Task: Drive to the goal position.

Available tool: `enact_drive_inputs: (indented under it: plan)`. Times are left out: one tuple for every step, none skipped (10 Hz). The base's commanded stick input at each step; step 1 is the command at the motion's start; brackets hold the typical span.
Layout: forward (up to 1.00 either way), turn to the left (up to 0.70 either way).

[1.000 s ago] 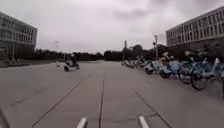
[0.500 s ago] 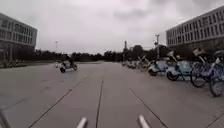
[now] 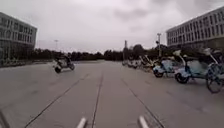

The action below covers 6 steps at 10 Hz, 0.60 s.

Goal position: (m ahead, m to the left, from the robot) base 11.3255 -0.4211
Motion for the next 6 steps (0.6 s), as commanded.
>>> enact_drive_inputs:
  plan:
    - [1.0, -0.02]
    - [1.0, -0.02]
    - [1.0, -0.02]
    - [1.0, -0.02]
    - [1.0, -0.02]
    - [1.0, -0.02]
